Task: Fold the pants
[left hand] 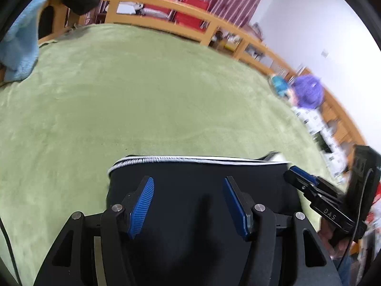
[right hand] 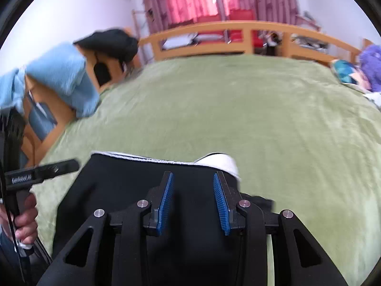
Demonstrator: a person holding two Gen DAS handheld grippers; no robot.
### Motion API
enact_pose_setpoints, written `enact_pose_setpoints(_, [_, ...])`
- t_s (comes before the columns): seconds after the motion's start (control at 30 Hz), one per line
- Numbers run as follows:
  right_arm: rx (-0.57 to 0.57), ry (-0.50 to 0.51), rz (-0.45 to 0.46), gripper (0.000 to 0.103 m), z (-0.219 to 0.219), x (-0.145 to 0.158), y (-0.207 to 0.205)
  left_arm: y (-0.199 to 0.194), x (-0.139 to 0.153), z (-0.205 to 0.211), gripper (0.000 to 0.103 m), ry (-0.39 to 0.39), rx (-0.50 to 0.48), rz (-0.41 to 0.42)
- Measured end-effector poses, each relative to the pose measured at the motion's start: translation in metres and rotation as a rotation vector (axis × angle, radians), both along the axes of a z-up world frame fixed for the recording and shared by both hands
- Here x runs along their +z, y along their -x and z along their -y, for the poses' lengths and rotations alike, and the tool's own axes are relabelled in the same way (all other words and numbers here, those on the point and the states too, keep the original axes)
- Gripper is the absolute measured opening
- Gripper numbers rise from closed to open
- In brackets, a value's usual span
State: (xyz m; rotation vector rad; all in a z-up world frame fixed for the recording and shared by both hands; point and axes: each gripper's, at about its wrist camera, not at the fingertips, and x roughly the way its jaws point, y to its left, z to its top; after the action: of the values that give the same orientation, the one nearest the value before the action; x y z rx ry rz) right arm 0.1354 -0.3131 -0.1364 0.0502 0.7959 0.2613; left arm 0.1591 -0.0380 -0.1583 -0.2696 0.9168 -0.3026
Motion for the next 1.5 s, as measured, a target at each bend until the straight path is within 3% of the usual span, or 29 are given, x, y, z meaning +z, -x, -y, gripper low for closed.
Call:
enact_pose_setpoints(0.03, [-0.012, 0.022, -0.015, 0.034, -0.003, -0.007, -0.006, -0.007, -0.01, -0.001, 0.057, 0.0, 0.017, -0.012])
enact_pose_setpoints(0.13, [-0.111, 0.045, -0.098, 0.032, 0.012, -0.04, -0.031, -0.018, -0.025, -0.016, 0.054, 0.116, 0.025, -0.033])
enact_pose_setpoints(0.27, [-0.129, 0.022, -0.111, 0.032, 0.02, -0.043, -0.035, -0.001, -0.01, -0.016, 0.052, 0.006, 0.043, -0.025])
enact_pose_setpoints(0.37, [-0.187, 0.041, -0.068, 0.034, 0.024, -0.023, -0.011, 0.032, 0.001, -0.022, 0.058, -0.046, 0.039, -0.011])
enact_pose_setpoints(0.5, [-0.191, 0.015, -0.028, 0.041, 0.028, -0.009, 0.042, 0.075, 0.0, -0.023, 0.059, -0.123, 0.049, -0.031])
enact_pose_setpoints(0.63, [-0.187, 0.03, -0.047, 0.043, 0.023, -0.019, 0.087, 0.111, -0.01, -0.02, 0.064, -0.109, 0.053, -0.056])
enact_pose_setpoints(0.73, [-0.141, 0.09, -0.074, 0.054, 0.014, -0.041, 0.115, 0.123, -0.024, -0.016, 0.067, -0.096, 0.046, -0.083])
enact_pose_setpoints(0.87, [-0.144, 0.096, -0.066, 0.058, 0.014, -0.056, 0.124, 0.132, -0.036, -0.023, 0.078, -0.061, 0.059, -0.072])
enact_pose_setpoints(1.0, [-0.168, 0.052, -0.076, 0.059, 0.021, -0.057, 0.125, 0.134, -0.046, -0.037, 0.078, 0.029, 0.077, -0.111])
enact_pose_setpoints(1.23, [-0.253, 0.068, -0.096, 0.055, 0.015, -0.041, 0.128, 0.146, -0.028, -0.036, 0.074, -0.047, 0.096, -0.072])
enact_pose_setpoints(1.3, [-0.283, 0.051, -0.055, 0.054, 0.017, -0.026, 0.132, 0.149, -0.016, -0.034, 0.074, -0.057, 0.095, -0.042])
enact_pose_setpoints(1.4, [-0.273, 0.01, -0.005, 0.054, 0.017, -0.01, 0.138, 0.149, -0.004, -0.028, 0.074, -0.047, 0.077, -0.01])
enact_pose_setpoints(1.5, [-0.249, 0.049, -0.04, 0.054, 0.01, -0.02, 0.134, 0.147, -0.013, -0.02, 0.074, -0.058, 0.051, -0.018])
